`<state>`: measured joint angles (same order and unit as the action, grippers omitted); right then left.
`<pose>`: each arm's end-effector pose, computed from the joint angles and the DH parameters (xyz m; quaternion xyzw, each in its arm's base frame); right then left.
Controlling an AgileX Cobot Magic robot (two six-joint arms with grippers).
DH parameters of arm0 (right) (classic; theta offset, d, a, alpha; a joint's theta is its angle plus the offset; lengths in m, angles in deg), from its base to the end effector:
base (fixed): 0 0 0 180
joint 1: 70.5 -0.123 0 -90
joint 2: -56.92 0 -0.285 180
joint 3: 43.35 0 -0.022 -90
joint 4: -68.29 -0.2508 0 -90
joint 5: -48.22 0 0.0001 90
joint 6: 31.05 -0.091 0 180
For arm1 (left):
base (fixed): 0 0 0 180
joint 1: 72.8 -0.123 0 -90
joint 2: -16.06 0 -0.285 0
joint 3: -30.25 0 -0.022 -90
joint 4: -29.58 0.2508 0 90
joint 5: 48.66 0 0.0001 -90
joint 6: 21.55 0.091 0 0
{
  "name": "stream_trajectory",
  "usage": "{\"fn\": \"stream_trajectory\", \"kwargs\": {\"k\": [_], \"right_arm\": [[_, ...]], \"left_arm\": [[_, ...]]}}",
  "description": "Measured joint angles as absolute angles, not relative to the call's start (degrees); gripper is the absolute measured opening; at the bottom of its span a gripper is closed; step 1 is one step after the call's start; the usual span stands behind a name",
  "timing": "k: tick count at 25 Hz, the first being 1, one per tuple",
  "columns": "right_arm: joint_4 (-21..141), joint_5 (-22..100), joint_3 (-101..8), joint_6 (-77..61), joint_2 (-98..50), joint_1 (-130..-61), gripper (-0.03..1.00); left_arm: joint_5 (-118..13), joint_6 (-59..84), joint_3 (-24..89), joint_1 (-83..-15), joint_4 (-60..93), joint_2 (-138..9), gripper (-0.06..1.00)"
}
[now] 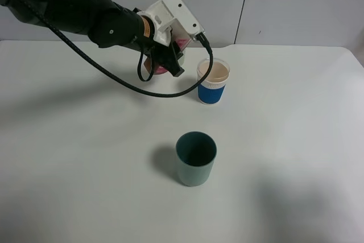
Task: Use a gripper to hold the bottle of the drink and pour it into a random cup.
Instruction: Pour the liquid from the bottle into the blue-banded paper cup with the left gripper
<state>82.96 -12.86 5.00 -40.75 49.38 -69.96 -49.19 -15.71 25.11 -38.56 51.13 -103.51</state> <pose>-0.0078 -0.0201 0.2800 0.0812 0.8416 -0.0857 0.5270 0.3587 -0.2437 0.1936 0.4541 0.7629 -0.0260 0.4594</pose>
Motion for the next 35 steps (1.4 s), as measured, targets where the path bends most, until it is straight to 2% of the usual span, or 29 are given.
{"fn": "stream_trajectory", "kwargs": {"k": [6,17,21,35], "right_arm": [[83.0,-12.9,5.0,-40.8,49.4,-70.0,1.0],[83.0,-12.9,5.0,-40.8,49.4,-70.0,1.0],[83.0,-12.9,5.0,-40.8,49.4,-70.0,1.0],[83.0,-12.9,5.0,-40.8,49.4,-70.0,1.0]], "left_arm": [[-51.0,-16.0,28.9,-37.8,52.7,-105.9,0.35],[-53.4,-16.2,29.1,-37.4,56.3,-106.5,0.35],[-52.4,-13.5,29.1,-37.8,49.8,-106.5,0.35],[-39.8,11.7,29.1,-37.9,24.7,-106.5,0.35]]}}
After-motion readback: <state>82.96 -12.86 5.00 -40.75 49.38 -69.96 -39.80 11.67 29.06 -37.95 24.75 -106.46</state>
